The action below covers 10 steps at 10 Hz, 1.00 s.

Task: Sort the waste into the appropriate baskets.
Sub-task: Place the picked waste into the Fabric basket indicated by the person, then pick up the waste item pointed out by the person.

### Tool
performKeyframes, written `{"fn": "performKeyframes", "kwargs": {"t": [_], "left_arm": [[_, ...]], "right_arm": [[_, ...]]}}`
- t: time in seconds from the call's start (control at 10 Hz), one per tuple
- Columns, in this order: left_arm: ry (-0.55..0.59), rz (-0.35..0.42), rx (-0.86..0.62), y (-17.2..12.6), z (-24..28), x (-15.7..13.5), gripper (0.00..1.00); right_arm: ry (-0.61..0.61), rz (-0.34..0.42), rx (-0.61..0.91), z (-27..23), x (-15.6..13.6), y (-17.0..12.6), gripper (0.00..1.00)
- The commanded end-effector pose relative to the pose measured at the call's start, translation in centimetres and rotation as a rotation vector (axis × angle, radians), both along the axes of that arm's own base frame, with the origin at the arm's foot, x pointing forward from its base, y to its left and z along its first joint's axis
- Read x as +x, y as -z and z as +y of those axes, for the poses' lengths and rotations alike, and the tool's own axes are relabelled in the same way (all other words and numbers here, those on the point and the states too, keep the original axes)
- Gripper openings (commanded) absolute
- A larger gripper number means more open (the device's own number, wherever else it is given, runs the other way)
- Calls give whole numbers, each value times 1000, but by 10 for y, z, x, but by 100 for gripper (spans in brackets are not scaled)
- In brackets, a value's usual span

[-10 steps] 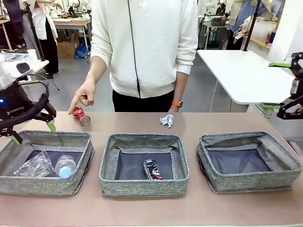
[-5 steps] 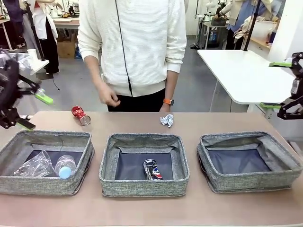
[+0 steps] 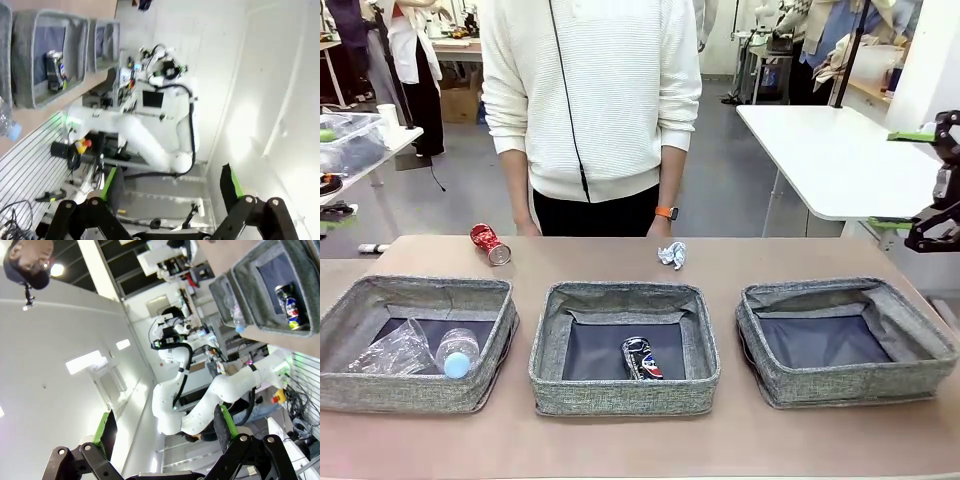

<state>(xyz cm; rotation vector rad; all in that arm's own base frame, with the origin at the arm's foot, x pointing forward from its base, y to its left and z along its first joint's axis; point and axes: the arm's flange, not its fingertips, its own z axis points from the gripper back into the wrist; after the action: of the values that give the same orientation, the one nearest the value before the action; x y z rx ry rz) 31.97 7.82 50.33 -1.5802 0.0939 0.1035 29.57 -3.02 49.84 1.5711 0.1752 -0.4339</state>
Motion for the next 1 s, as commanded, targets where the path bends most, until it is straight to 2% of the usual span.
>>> {"fn": "performKeyframes", "kwargs": {"t": [0.0, 0.9], "left_arm": [[59, -11, 29, 4, -14, 0, 100], [59, -11, 29, 4, -14, 0, 100]], "right_arm": [[-1, -17, 18, 2, -2, -1, 100], [-1, -17, 18, 2, -2, -1, 100]]}}
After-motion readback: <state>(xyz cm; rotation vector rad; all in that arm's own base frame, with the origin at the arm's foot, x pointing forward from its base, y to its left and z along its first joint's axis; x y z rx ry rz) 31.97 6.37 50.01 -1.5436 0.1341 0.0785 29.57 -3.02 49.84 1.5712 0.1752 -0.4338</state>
